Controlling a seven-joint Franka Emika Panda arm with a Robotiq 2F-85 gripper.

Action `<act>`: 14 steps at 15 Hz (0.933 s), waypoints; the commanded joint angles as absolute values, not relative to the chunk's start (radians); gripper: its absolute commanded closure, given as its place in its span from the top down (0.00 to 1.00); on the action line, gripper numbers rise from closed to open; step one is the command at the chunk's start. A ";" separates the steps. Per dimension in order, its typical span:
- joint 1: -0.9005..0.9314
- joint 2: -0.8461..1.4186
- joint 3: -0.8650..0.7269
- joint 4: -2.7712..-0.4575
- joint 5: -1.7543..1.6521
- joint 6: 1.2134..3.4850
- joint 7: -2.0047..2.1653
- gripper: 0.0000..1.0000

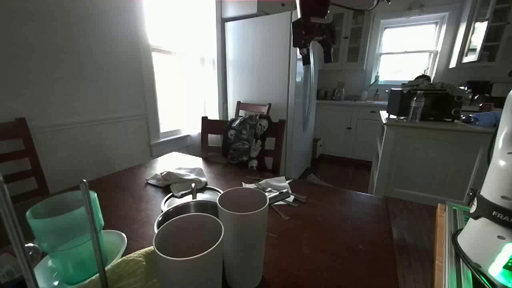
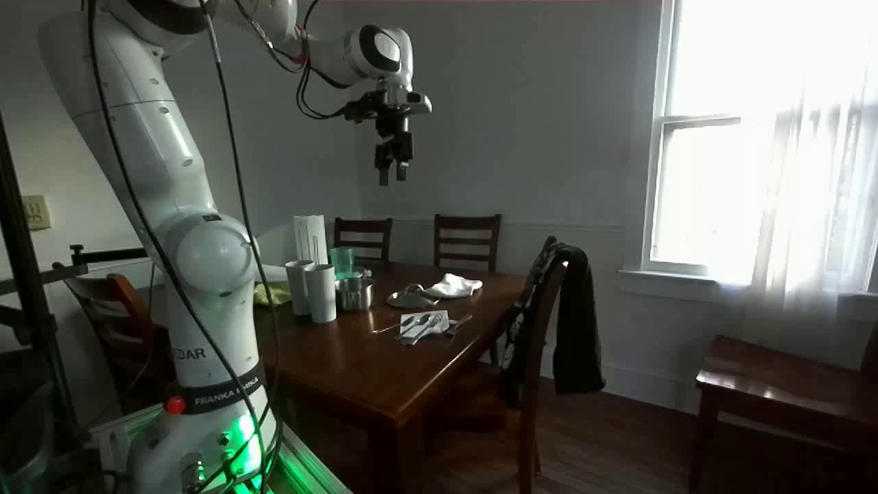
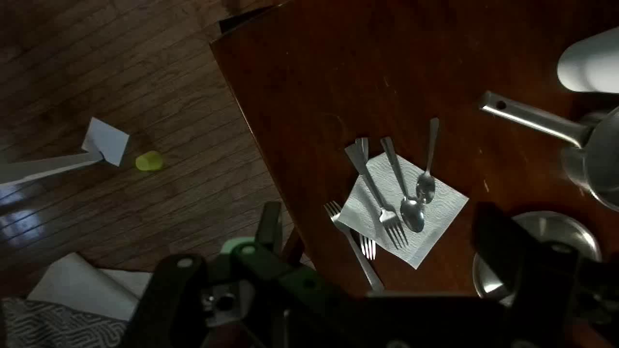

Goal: Pick up the fork from the table and put it on the white serviette

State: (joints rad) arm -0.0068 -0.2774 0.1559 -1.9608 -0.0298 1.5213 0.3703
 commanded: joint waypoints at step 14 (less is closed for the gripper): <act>-0.007 -0.165 0.029 -2.139 -0.035 1.824 0.070 1.00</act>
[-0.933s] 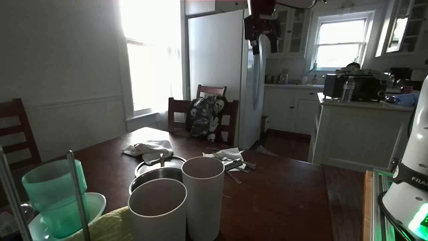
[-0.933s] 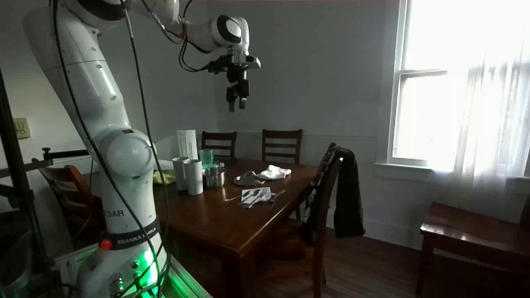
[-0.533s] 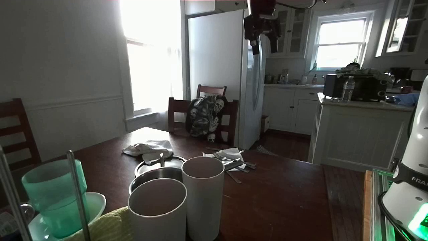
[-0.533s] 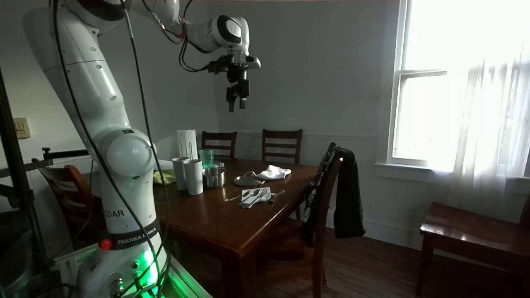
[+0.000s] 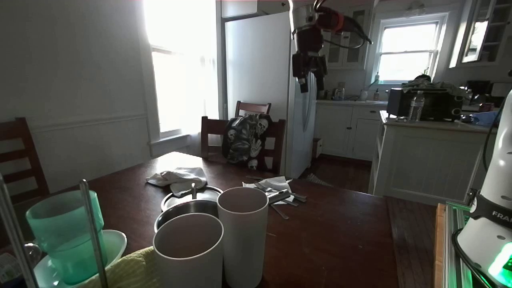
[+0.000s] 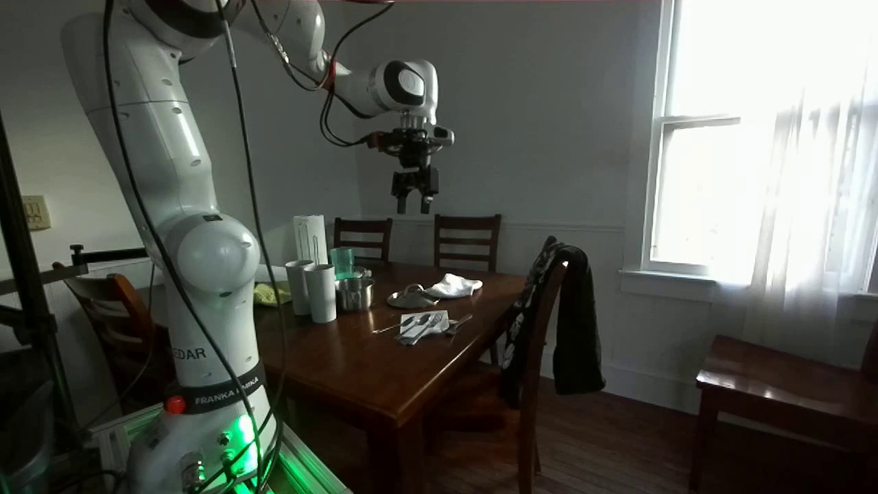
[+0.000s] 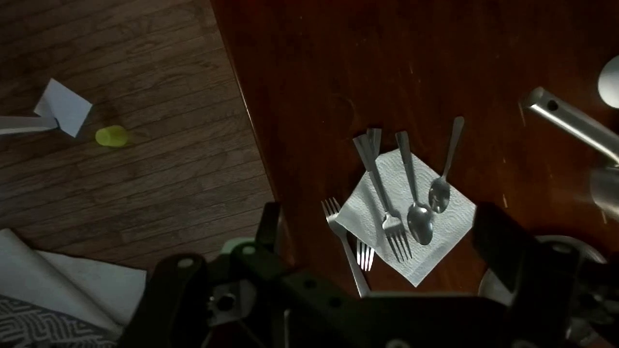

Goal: Pick up the fork from the table and put it on the white serviette

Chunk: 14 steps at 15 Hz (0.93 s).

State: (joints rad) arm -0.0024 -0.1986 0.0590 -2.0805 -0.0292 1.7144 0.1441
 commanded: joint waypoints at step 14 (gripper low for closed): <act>-0.027 0.040 -0.037 -2.313 -0.026 2.235 -0.014 1.00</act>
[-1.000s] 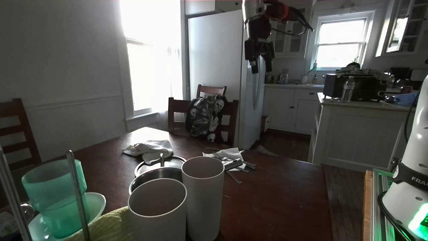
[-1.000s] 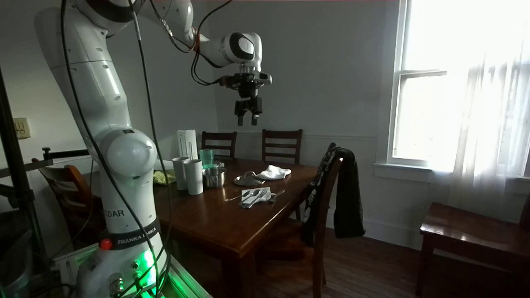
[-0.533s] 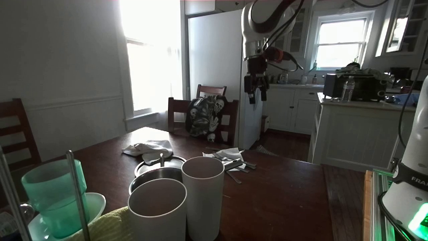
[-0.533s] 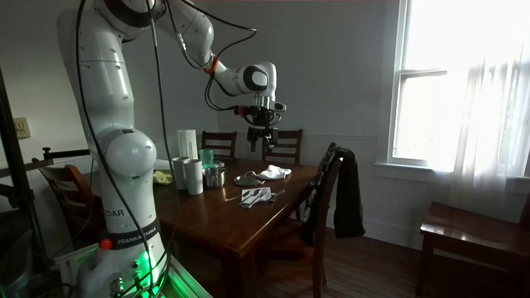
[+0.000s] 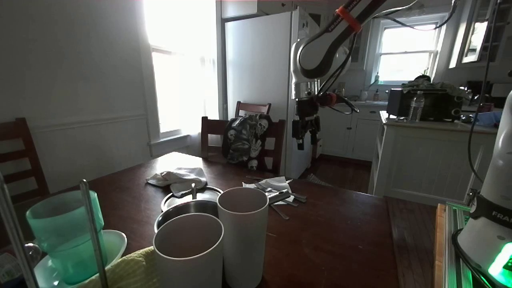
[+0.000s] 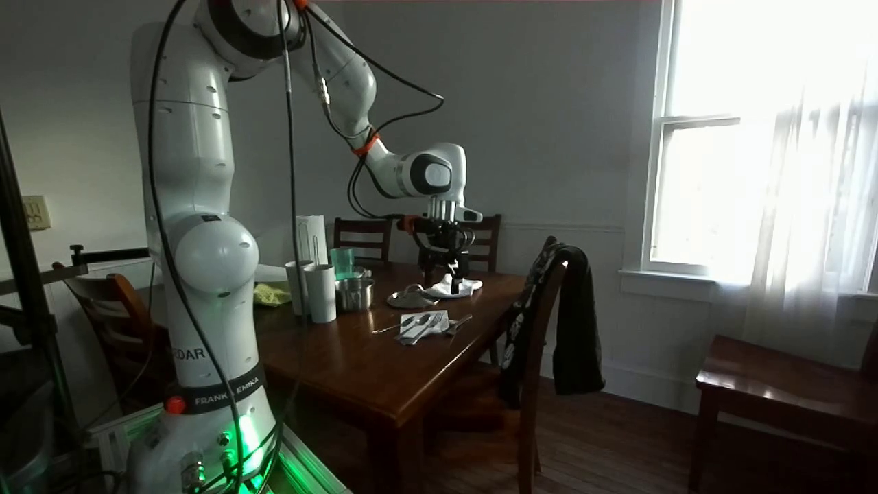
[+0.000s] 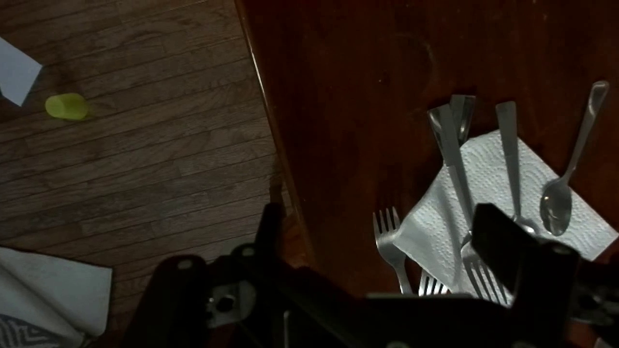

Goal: Pick up the fork from the table and put it on the white serviette

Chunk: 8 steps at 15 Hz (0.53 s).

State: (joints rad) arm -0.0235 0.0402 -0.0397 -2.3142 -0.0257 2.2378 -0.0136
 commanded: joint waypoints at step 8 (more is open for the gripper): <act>-0.016 0.128 -0.022 -2.300 -0.008 2.358 0.006 1.00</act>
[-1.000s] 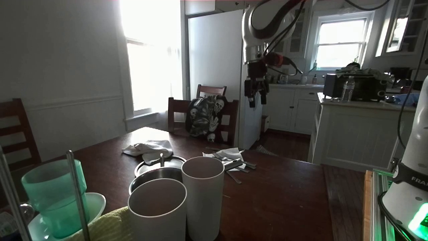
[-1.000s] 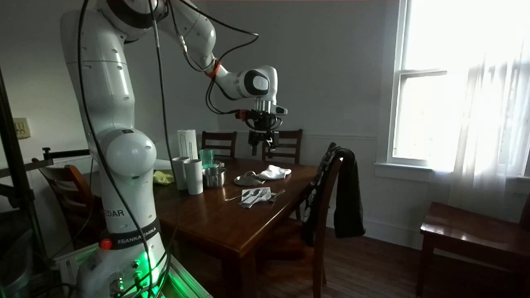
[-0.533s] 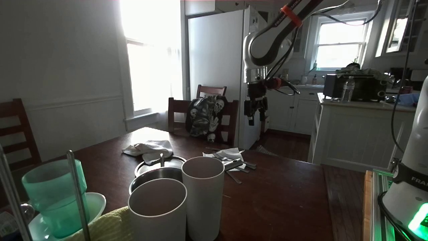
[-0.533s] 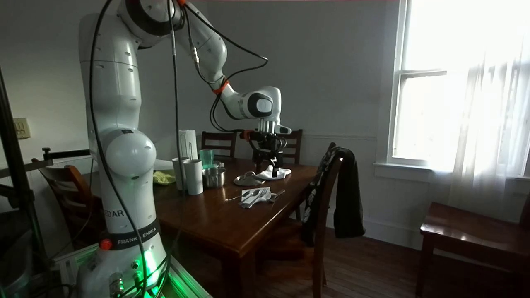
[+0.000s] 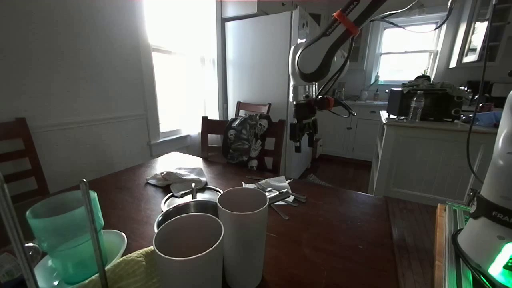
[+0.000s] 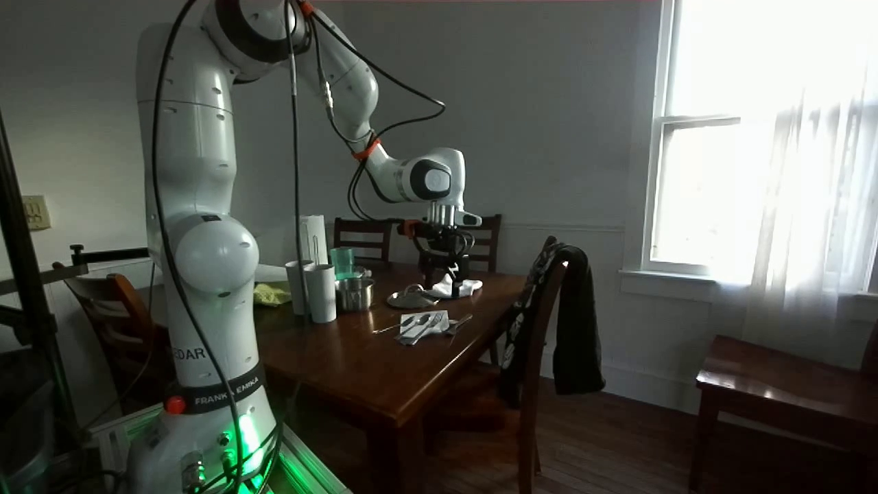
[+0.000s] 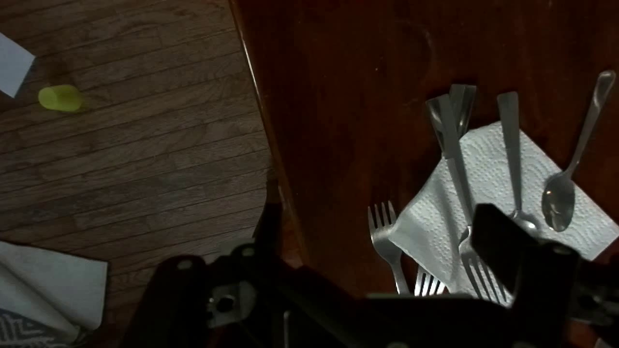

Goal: Pick up the fork from the table and put it on the white serviette

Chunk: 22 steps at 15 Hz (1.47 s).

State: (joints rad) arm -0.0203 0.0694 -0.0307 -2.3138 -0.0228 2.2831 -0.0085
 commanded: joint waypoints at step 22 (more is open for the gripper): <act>-0.031 0.461 0.044 -2.103 0.105 2.637 -0.037 0.64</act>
